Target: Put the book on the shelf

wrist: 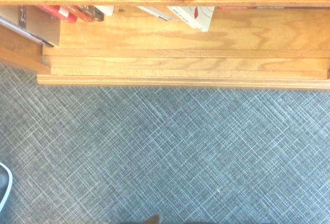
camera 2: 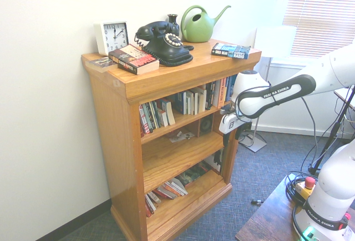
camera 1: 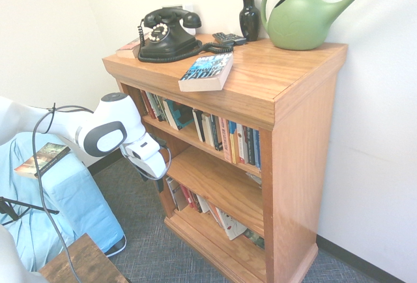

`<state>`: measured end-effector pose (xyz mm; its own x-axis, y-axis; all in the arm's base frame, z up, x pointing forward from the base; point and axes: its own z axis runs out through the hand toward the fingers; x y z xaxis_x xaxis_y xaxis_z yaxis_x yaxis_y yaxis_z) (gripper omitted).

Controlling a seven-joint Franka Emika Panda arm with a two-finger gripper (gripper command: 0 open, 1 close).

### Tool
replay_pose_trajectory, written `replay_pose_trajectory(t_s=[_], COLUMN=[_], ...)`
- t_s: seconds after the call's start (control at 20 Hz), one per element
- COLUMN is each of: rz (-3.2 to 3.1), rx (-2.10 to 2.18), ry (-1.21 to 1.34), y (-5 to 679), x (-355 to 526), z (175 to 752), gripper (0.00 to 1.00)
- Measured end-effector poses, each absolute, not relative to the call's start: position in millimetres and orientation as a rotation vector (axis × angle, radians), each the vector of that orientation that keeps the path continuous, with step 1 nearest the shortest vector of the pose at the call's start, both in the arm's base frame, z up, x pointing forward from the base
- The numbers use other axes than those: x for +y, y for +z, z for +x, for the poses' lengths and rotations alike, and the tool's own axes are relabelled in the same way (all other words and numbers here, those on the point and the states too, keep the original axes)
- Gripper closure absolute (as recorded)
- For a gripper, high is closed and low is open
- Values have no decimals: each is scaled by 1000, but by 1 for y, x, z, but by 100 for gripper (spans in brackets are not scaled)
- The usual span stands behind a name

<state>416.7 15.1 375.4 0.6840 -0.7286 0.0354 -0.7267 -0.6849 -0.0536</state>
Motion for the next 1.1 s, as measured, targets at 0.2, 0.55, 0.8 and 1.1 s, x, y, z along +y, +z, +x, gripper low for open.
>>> replay_pose_trajectory(t_s=[0.2,0.55,0.8,1.1], rz=[-2855,-2936,-2954,-3145], rx=[1239,1346,1518,1570], ry=[-93,-246,-471,-843], y=[376,427,514,575], x=[16,-15,-67,-101], z=[421,420,373,347], gripper=[0,0,0,0])
